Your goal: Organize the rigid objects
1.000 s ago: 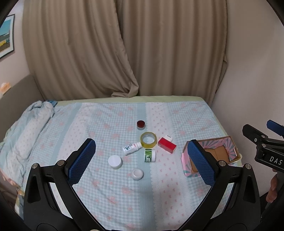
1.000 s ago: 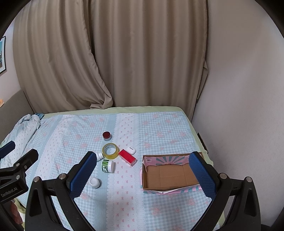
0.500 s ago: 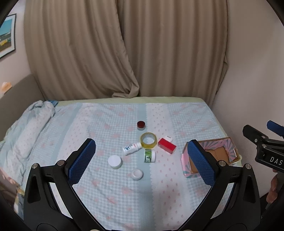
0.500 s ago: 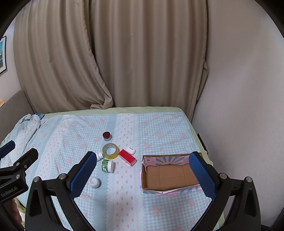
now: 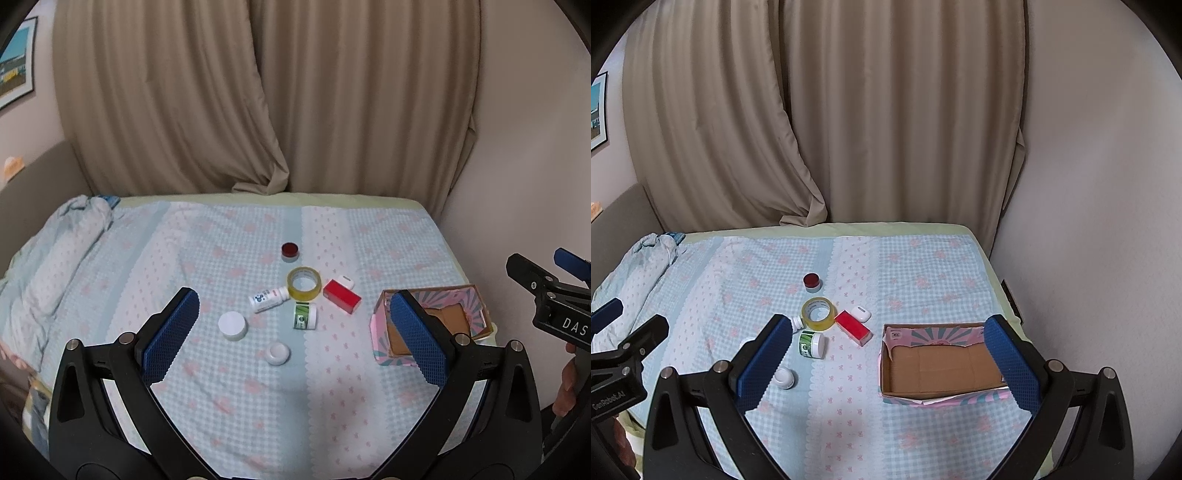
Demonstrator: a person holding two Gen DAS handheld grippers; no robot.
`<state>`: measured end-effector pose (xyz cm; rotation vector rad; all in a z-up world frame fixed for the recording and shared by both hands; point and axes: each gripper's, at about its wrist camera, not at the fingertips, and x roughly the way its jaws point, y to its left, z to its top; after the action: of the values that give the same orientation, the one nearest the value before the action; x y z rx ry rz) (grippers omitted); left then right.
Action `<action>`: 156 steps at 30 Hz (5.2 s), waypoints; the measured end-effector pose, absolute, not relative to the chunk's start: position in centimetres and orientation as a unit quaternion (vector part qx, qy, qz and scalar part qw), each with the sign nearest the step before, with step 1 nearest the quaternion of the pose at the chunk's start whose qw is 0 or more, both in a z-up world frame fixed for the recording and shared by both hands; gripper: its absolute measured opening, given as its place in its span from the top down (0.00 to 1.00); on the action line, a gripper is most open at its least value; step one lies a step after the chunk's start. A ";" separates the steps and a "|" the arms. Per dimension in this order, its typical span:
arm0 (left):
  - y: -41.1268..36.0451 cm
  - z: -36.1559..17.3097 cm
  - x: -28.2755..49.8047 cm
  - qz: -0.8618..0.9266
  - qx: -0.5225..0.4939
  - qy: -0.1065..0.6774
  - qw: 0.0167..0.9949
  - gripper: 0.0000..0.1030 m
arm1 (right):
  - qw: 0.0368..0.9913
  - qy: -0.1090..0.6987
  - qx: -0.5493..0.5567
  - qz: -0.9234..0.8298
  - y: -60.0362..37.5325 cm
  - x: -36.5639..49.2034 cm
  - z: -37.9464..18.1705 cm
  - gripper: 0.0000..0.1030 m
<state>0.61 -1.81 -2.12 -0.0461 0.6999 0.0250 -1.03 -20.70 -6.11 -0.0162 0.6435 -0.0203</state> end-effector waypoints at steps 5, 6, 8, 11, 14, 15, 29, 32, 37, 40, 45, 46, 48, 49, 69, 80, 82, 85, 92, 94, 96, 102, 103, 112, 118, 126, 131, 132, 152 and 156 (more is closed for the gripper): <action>-1.0 -3.0 1.0 0.021 -0.013 0.370 0.929 0.01 | 0.947 0.320 -0.010 0.009 -21.0 0.1 -6.4 0.00; -0.5 -3.5 1.1 0.029 -0.011 0.379 0.925 0.01 | 0.947 0.322 -0.009 0.014 -21.1 0.4 -6.6 0.00; 0.5 -4.5 1.2 0.034 -0.014 0.393 0.919 0.01 | 0.945 0.327 -0.002 0.019 -21.2 1.1 -7.3 0.00; 2.5 -6.3 1.7 0.038 -0.019 0.410 0.911 0.01 | 0.939 0.342 0.011 0.019 -21.0 2.1 -8.7 0.00; 4.6 -8.1 2.7 0.035 -0.021 0.422 0.906 0.01 | 0.930 0.366 0.019 0.016 -19.6 3.4 -10.5 0.00; 5.5 -8.9 3.3 0.031 -0.020 0.427 0.903 0.01 | 0.928 0.371 0.019 0.015 -19.2 3.6 -11.0 0.00; 15.3 -23.7 13.8 -0.064 0.031 0.527 0.847 0.01 | 0.865 0.497 0.064 0.009 -8.0 12.3 -21.3 0.00; 16.3 -28.3 16.2 -0.070 0.040 0.545 0.834 0.01 | 0.852 0.518 0.070 0.008 -6.4 14.7 -24.0 0.00; 16.3 -35.8 19.3 -0.073 0.040 0.573 0.815 0.01 | 0.823 0.565 0.051 0.020 -3.9 19.2 -30.0 0.00; 15.9 -40.0 21.0 -0.064 0.045 0.584 0.808 0.01 | 0.803 0.594 0.040 0.028 -3.2 21.8 -34.0 0.00; 15.6 -44.9 23.5 -0.051 0.030 0.589 0.806 0.01 | 0.770 0.635 0.057 0.032 -3.7 25.3 -39.7 0.00; 15.4 -45.2 23.7 -0.051 0.029 0.589 0.806 0.01 | 0.764 0.642 0.055 0.032 -3.7 26.0 -40.7 0.01; 14.8 -46.3 24.1 -0.050 0.035 0.587 0.807 0.05 | 0.754 0.655 0.042 0.031 -3.5 27.1 -42.3 0.07; 14.5 -46.6 24.3 -0.052 0.038 0.587 0.807 0.07 | 0.749 0.661 0.038 0.031 -3.4 27.7 -43.1 0.08; 12.8 -45.8 24.7 -0.076 0.062 0.560 0.822 0.34 | 0.727 0.686 0.037 -0.004 -3.2 30.3 -46.3 0.50; 14.4 -38.1 23.5 -0.070 0.026 0.528 0.846 0.34 | 0.745 0.665 0.050 0.005 -4.2 28.0 -39.6 0.50; 14.6 -36.4 23.3 -0.072 0.025 0.523 0.849 0.34 | 0.753 0.656 0.051 0.008 -4.3 28.0 -37.3 0.50; 14.8 -32.8 22.7 -0.077 0.020 0.510 0.856 0.34 | 0.764 0.642 0.055 0.013 -4.5 26.8 -33.6 0.50; 12.5 -23.6 20.9 -0.086 0.029 0.472 0.877 0.34 | 0.791 0.606 0.079 0.026 -4.9 23.6 -26.6 0.50; 11.5 -21.7 20.5 -0.090 0.033 0.464 0.881 0.34 | 0.799 0.595 0.080 0.031 -5.7 22.0 -24.7 0.50; 9.6 -19.4 19.6 -0.092 0.041 0.454 0.885 0.34 | 0.807 0.584 0.080 0.036 -7.1 20.4 -22.6 0.50; 2.7 -14.6 17.4 -0.095 0.041 0.440 0.892 0.34 | 0.821 0.563 0.072 0.061 -13.0 17.5 -18.8 0.50; 1.3 -14.1 17.1 -0.094 0.041 0.439 0.892 0.34 | 0.822 0.561 0.066 0.065 -14.2 17.0 -18.3 0.50; -13.7 -13.4 16.7 -0.101 0.043 0.446 0.888 0.34 | 0.830 0.551 0.050 0.072 -28.9 14.2 -17.4 0.50; -23.1 -16.8 18.9 -0.135 0.062 0.477 0.866 0.34 | 0.821 0.566 0.051 0.048 -38.1 15.0 -20.1 0.50; -32.0 -25.6 23.8 -0.153 0.058 0.547 0.821 0.34 | 0.781 0.620 0.060 0.046 -44.8 17.7 -29.3 0.50; -35.2 -31.5 26.7 -0.143 0.077 0.585 0.794 0.34 | 0.765 0.639 0.049 0.064 -46.1 18.7 -35.1 0.50; -35.5 -32.4 27.0 -0.141 0.082 0.591 0.790 0.34 | 0.764 0.639 0.047 0.070 -46.1 18.7 -36.0 0.50; -36.6 -36.6 29.4 -0.148 0.123 0.621 0.760 0.00 | 0.757 0.628 -0.088 0.158 -43.1 16.9 -41.0 0.00; -35.7 -35.8 29.3 -0.145 0.135 0.623 0.757 0.00 | 0.776 0.607 -0.072 0.154 -43.7 15.5 -39.8 0.00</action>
<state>29.26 -35.74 -35.81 0.2952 1.3580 -0.3164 15.53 -43.66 -39.78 -0.1549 1.3143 0.3327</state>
